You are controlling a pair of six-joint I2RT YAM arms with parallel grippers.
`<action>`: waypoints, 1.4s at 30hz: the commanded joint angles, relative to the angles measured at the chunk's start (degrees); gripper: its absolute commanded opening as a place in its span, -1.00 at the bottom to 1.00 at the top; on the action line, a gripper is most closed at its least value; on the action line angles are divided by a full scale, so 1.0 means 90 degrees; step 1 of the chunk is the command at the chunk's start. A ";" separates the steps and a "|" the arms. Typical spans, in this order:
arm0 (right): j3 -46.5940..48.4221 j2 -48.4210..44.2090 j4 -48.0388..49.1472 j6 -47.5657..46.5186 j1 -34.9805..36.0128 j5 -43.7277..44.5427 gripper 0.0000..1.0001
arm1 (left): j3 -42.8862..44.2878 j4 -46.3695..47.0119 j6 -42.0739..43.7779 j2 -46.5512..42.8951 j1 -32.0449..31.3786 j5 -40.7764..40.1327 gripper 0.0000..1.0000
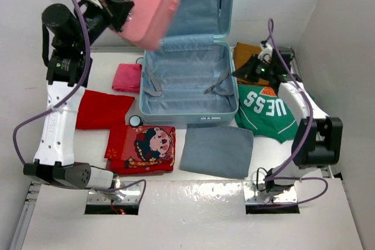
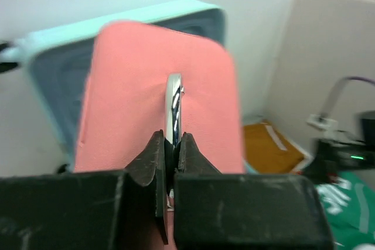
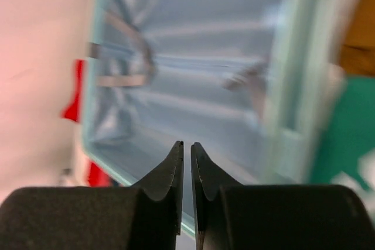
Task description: Pack the luggage
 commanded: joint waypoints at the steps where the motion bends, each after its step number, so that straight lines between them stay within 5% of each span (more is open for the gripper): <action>1: 0.0376 0.0506 0.1374 0.1519 0.0497 -0.0285 -0.83 | -0.0171 0.0833 -0.0482 -0.0179 -0.0413 0.0129 -1.00; 7: 0.0647 0.1405 0.2714 0.3530 0.1063 -0.0305 -0.83 | 0.0014 0.0990 -0.2169 -0.0024 -0.0825 0.0382 -1.00; 10: 0.1330 0.1874 0.2852 0.4029 0.1609 -0.0169 -0.83 | -0.0745 0.0990 -0.2593 -0.0100 -0.1108 0.0462 -1.00; 15: 0.2435 0.2333 0.2979 0.4546 0.2460 0.0143 -0.83 | -0.1840 0.1048 -0.2204 -0.0325 -0.1734 -0.0036 -1.00; 35: 0.1442 0.1456 0.3828 0.5173 0.2578 -0.0294 -0.83 | -0.2095 0.0200 -0.1852 -0.0024 -0.2027 -0.2010 -1.00; 42: 0.1041 0.1006 0.3820 0.4958 0.2461 -0.0461 -0.85 | -0.1998 -0.0551 -0.0701 0.0650 -0.3031 -0.2332 -1.00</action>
